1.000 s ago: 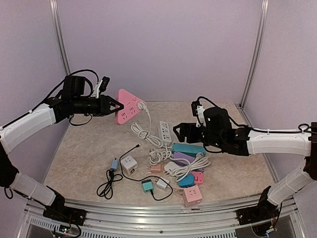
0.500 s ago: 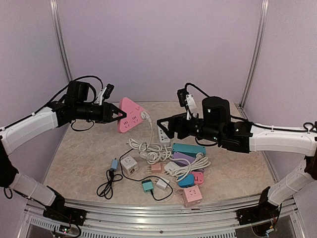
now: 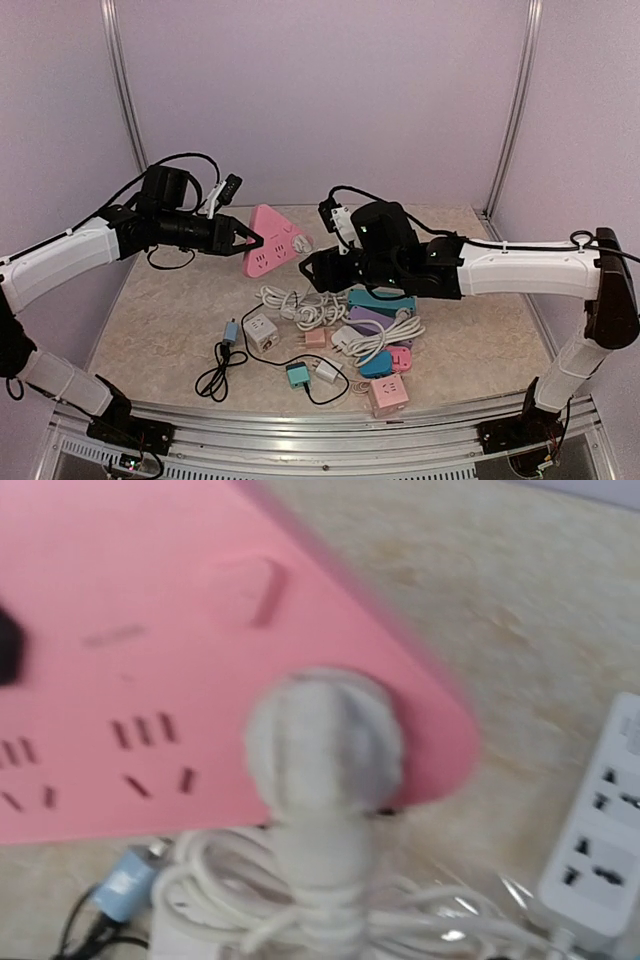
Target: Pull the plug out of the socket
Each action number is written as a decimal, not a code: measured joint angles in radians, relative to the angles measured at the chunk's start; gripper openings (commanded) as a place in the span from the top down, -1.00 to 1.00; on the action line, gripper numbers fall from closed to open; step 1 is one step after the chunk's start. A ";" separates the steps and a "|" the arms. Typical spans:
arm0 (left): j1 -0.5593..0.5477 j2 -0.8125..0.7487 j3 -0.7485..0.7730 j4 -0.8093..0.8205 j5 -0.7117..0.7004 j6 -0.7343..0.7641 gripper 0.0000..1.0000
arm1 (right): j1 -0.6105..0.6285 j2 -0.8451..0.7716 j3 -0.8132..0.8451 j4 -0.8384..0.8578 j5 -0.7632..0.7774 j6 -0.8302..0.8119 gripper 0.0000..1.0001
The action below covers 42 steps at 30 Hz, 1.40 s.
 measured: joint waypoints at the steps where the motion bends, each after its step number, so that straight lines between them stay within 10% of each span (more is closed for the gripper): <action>1: -0.002 0.000 0.000 0.000 -0.004 0.002 1.00 | 0.000 0.000 0.002 -0.014 0.006 0.003 -0.32; 30: -0.021 -0.001 0.001 -0.016 -0.021 0.028 1.00 | 0.000 0.117 0.128 -0.093 0.028 -0.024 1.00; 42: -0.027 0.000 0.018 -0.050 -0.032 0.060 1.00 | -0.013 0.105 0.089 -0.043 -0.006 -0.015 1.00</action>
